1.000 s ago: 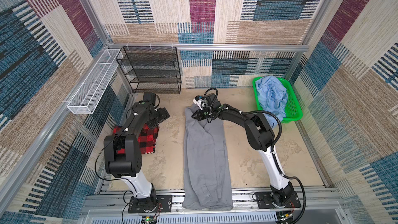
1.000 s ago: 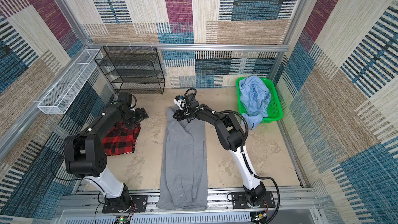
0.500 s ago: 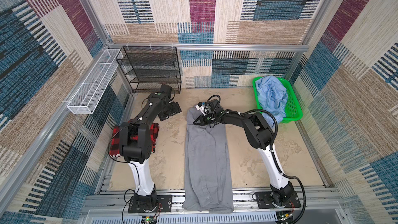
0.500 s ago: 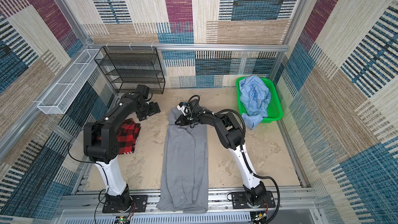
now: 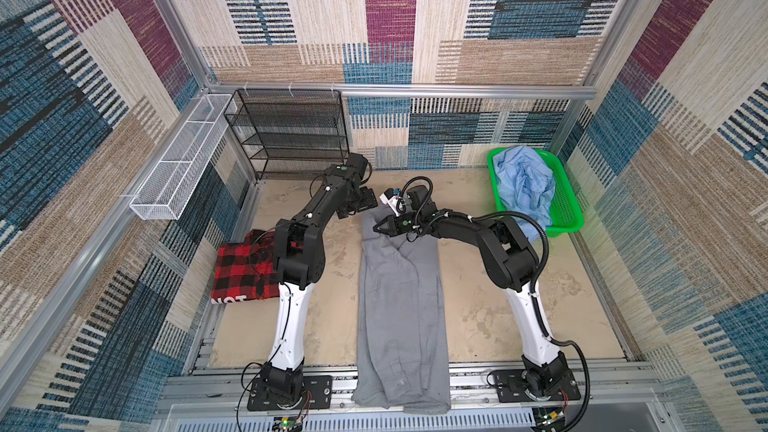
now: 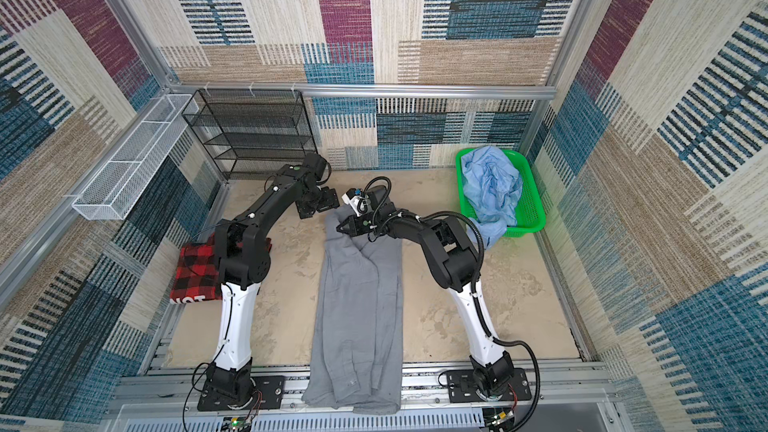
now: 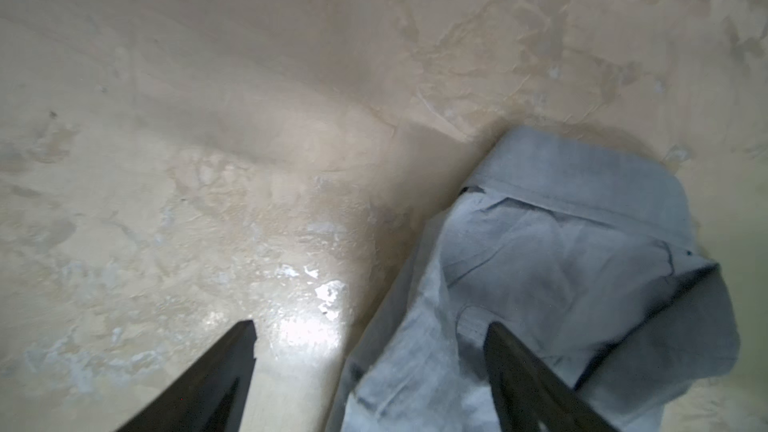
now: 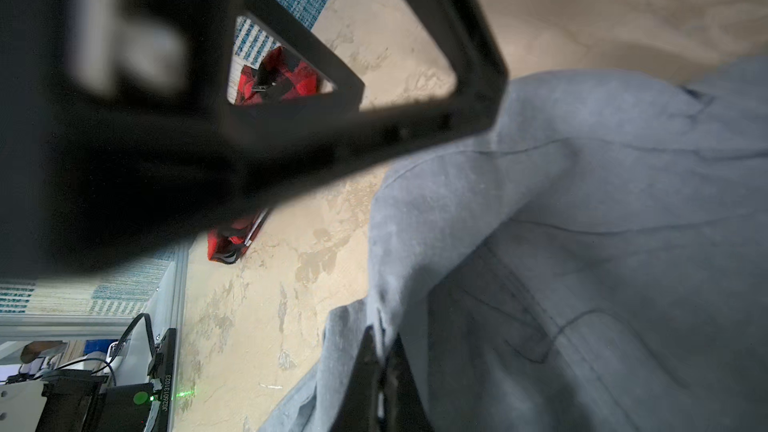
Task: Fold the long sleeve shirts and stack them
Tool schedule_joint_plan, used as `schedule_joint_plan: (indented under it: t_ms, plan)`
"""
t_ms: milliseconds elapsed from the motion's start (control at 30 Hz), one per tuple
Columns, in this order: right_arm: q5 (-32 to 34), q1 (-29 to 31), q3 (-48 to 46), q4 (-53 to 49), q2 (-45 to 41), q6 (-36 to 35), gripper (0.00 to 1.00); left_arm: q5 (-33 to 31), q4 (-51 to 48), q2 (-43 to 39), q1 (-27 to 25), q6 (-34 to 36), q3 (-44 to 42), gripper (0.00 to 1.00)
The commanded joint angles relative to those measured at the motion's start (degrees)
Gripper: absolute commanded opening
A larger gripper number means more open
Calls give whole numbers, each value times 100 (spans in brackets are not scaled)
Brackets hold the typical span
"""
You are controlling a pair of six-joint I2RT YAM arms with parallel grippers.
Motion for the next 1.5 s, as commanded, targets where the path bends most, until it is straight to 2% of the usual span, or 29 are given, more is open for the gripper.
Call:
schedule_joint_plan:
  t_ms: [0,133,200,333,467,667,700,867,1033,1133,1367,1467]
  plan:
    - [7,6,-68,183,-87,-153,0,-49,-225,179,9,27,55,88]
    - [-23,6,-135,269,-98,-158,0,108,-219,405,-21,5,240,81]
    - [24,6,-138,272,-106,-157,0,125,-221,511,-64,27,393,70]
    - [31,5,-341,326,-188,-157,0,84,-230,662,-130,14,644,64]
    - [43,11,-512,432,-296,-141,0,102,-280,908,-183,52,1033,45]
    - [130,32,-643,467,-373,-90,0,-19,-593,1251,-211,145,1760,3]
    - [184,50,-681,472,-409,-96,0,-31,-596,1257,-212,152,1801,0]
    - [372,85,-865,502,-650,-78,0,-271,-794,1327,-220,256,2134,0]
    - [1104,77,-998,299,-766,-3,0,-474,-1236,1601,-219,534,2710,0]
    - [1303,38,-932,120,-627,64,0,-589,-1421,1669,-217,722,2824,0]
    - [1208,0,-867,137,-348,187,0,-1027,-1635,1669,-184,1131,2865,0]
    - [1211,-3,-784,118,-225,197,0,-1090,-1633,1633,-179,1178,2966,6]
